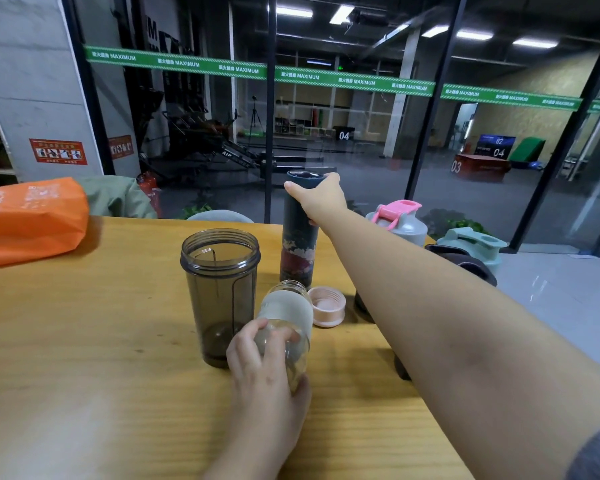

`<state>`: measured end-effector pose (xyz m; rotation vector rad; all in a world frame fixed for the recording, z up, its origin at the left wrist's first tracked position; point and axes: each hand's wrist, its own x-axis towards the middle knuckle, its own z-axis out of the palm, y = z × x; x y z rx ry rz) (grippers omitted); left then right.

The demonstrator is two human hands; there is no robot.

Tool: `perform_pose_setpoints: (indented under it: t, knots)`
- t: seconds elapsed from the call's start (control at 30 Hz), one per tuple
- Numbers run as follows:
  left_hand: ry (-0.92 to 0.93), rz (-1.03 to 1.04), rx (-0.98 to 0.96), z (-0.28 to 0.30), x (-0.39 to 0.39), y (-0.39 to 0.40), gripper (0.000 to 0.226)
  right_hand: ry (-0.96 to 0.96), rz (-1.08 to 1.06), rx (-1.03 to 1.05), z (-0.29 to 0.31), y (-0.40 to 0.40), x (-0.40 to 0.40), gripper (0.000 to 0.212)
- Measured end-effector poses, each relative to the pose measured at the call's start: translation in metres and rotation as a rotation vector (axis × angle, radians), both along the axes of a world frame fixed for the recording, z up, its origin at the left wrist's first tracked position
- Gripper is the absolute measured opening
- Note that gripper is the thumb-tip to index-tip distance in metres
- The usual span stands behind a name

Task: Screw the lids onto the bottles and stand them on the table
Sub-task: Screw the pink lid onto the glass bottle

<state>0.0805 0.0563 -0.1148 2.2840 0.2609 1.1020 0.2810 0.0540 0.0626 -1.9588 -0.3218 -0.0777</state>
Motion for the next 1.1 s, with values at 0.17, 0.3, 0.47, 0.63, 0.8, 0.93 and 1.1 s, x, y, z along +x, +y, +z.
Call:
perform_pose_setpoints:
  t: [0.17,0.3,0.47,0.63,0.8,0.93,1.1]
  knots:
    - [0.024,0.005,-0.039,0.000,-0.001,-0.001,0.072,-0.014,-0.040,0.004,-0.007,-0.004,-0.007,0.082]
    - [0.013,-0.012,-0.033,0.003,-0.003,-0.001,0.070,-0.137,-0.180,0.246,-0.042,-0.018,-0.037,0.056]
    - [0.040,-0.004,-0.040,0.003,-0.004,0.000,0.067,-0.321,-0.179,0.043,-0.113,-0.045,-0.072,0.043]
    - [0.035,-0.006,-0.058,0.004,-0.005,0.002,0.065,-0.150,-0.106,-0.120,-0.147,-0.067,-0.083,0.051]
    - [0.038,-0.015,-0.091,0.004,-0.004,0.001,0.061,-0.009,-0.086,-0.166,-0.156,-0.071,-0.086,0.077]
    - [0.052,-0.026,-0.118,0.003,-0.004,0.003,0.048,0.087,-0.126,-0.150,-0.153,-0.069,-0.079,0.089]
    - [0.033,-0.038,-0.135,0.007,-0.007,0.005,0.044,0.022,-0.181,-0.146,-0.156,-0.068,-0.080,0.086]
